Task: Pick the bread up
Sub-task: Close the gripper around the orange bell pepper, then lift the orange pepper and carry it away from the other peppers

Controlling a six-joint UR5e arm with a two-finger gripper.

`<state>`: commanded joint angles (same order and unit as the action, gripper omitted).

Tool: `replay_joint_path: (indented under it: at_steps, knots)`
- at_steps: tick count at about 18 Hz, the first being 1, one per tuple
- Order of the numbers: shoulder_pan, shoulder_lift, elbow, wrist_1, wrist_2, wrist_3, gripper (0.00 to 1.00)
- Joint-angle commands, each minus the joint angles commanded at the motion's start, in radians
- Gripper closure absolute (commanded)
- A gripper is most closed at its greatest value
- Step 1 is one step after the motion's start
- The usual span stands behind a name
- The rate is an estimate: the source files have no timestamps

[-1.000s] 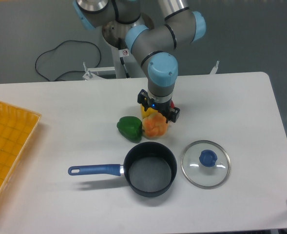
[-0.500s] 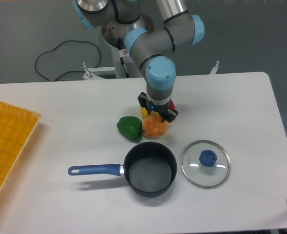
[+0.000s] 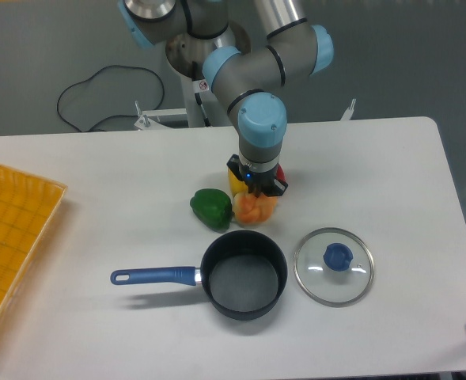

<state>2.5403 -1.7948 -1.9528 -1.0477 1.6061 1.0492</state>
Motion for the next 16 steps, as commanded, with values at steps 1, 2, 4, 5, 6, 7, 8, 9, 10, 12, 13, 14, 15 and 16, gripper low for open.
replay_joint_path:
  at_steps: [1, 2, 4, 5, 6, 7, 8, 9, 10, 12, 13, 14, 15, 16]
  knots:
    - [0.003, 0.000, 0.006, -0.003, 0.000, 0.003, 0.88]
    - [0.005, 0.002, 0.012, -0.006, 0.000, 0.006, 0.89]
    - [0.009, 0.002, 0.021, -0.011, 0.000, 0.008, 0.90]
    - [0.011, 0.003, 0.031, -0.012, -0.002, 0.008, 0.90]
    - [0.012, 0.006, 0.040, -0.021, -0.003, 0.008, 0.90]
    - [0.014, 0.006, 0.057, -0.041, -0.003, 0.008, 0.90]
    - [0.014, 0.008, 0.078, -0.069, -0.003, 0.008, 0.90]
    - [0.015, 0.006, 0.103, -0.096, -0.003, 0.008, 0.91]
    - [0.023, 0.008, 0.127, -0.122, -0.005, 0.008, 0.91]
    - [0.035, 0.011, 0.172, -0.169, -0.006, 0.009, 0.91]
    - [0.050, 0.012, 0.199, -0.199, -0.008, 0.032, 0.91]
    - [0.063, 0.014, 0.216, -0.219, -0.008, 0.061, 0.91]
    - [0.074, 0.017, 0.233, -0.242, -0.011, 0.087, 0.91]
    - [0.086, 0.018, 0.251, -0.267, -0.014, 0.110, 0.91]
